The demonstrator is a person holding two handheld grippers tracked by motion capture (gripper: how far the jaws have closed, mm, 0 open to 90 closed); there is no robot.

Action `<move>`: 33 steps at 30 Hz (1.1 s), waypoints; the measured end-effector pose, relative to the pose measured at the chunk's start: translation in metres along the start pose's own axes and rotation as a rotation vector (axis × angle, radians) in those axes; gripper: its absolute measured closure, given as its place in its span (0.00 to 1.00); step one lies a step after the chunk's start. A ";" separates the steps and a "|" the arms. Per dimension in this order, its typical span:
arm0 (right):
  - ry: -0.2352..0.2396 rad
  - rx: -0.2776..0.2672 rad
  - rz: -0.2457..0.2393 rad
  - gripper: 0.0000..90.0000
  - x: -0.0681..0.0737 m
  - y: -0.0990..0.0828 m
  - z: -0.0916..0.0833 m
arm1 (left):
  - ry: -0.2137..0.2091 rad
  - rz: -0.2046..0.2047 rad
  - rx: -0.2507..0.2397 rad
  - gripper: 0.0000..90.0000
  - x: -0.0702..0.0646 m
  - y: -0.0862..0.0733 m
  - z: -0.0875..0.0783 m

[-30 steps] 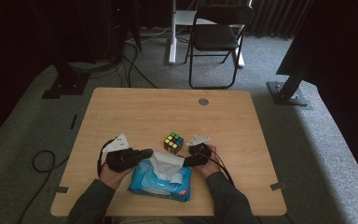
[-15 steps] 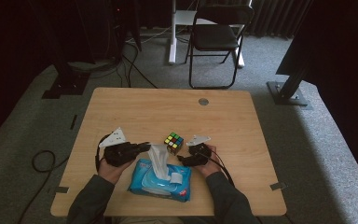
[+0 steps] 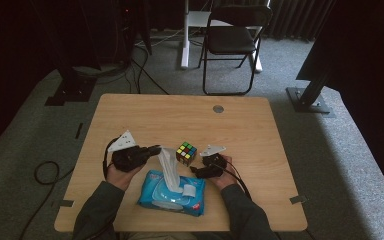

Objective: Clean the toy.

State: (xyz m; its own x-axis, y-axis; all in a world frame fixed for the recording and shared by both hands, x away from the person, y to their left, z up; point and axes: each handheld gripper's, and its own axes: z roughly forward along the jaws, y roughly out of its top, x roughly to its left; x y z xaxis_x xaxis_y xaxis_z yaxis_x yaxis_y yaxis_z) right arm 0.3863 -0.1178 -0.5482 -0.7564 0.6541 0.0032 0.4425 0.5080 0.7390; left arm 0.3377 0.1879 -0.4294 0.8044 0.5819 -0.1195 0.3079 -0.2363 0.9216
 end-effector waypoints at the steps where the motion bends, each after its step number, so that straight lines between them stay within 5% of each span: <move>1: 0.000 0.000 0.001 0.29 0.000 0.000 0.000 | 0.001 -0.001 -0.001 0.99 0.001 0.001 0.001; 19: 0.001 0.001 0.001 0.29 0.000 0.000 0.000 | -0.003 -0.012 -0.034 0.99 0.009 0.024 0.005; 33: -0.001 0.001 -0.001 0.29 0.000 0.000 0.000 | 0.059 -0.040 -0.090 0.99 0.027 0.047 0.000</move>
State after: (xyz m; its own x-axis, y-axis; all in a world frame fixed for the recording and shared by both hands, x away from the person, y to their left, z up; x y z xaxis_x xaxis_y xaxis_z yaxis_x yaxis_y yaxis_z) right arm 0.3863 -0.1179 -0.5481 -0.7567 0.6537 0.0018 0.4419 0.5095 0.7384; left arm 0.3743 0.1927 -0.3892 0.7604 0.6347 -0.1377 0.2903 -0.1425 0.9462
